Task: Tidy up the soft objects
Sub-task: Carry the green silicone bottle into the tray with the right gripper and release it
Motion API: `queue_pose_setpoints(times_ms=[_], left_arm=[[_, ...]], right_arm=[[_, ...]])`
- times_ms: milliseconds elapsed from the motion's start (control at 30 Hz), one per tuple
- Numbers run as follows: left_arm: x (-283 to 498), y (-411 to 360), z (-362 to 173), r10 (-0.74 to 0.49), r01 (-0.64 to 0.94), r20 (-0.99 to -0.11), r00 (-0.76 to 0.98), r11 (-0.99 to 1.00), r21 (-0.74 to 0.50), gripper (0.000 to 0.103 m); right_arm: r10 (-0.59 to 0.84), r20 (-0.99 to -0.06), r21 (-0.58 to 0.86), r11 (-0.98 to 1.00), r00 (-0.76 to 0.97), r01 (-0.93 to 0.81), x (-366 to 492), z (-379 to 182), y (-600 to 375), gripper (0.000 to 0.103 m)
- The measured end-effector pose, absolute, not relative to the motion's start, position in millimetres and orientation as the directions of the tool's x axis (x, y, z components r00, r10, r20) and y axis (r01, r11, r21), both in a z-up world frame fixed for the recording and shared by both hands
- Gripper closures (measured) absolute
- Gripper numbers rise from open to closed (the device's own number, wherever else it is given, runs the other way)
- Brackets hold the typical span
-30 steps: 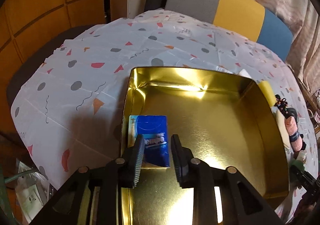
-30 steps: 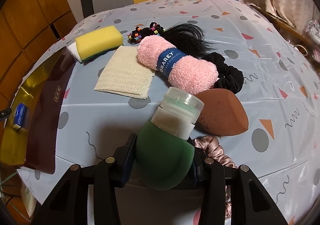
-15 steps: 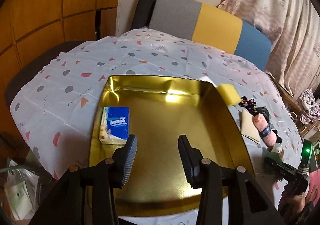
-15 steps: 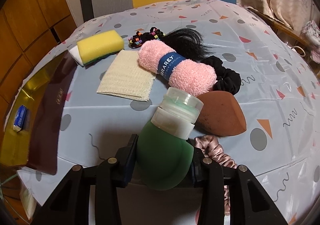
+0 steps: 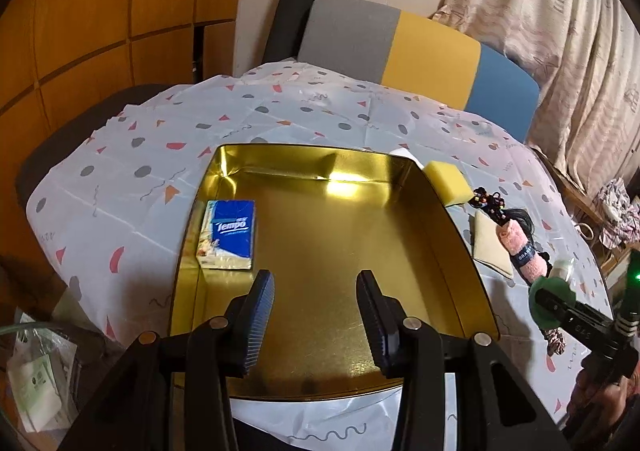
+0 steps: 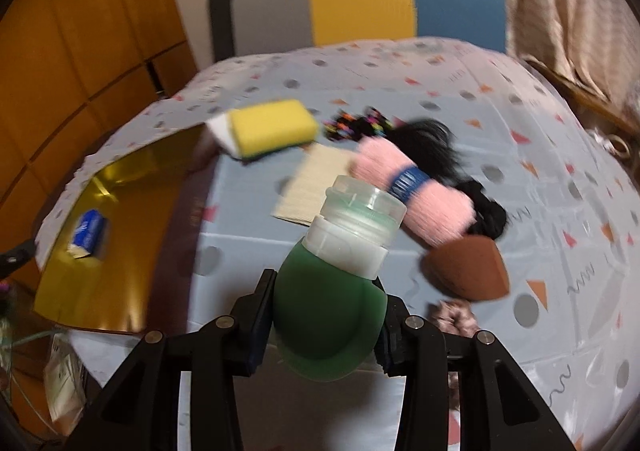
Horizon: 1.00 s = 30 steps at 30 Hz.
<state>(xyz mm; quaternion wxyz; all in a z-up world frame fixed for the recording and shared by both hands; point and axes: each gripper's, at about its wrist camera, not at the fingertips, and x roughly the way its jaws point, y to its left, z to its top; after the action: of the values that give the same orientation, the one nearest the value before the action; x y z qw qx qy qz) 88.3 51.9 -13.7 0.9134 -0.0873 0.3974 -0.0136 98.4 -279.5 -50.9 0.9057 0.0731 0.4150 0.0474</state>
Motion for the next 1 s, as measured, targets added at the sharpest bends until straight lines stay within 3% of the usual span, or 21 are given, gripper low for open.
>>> queue_pose_setpoints(times_ms=[433, 1000], left_arm=[[80, 77, -22, -0.058, -0.117, -0.734, 0.677, 0.975, -0.186, 0.060], [69, 105, -34, -0.038, -0.145, -0.759, 0.650, 0.974, -0.173, 0.053]], right_arm=[[0.400, -0.716, 0.244, 0.911, 0.573, -0.331, 109, -23, -167, 0.060], [0.470, -0.785, 0.296, 0.856, 0.402, -0.423, 148, -57, -79, 0.058]])
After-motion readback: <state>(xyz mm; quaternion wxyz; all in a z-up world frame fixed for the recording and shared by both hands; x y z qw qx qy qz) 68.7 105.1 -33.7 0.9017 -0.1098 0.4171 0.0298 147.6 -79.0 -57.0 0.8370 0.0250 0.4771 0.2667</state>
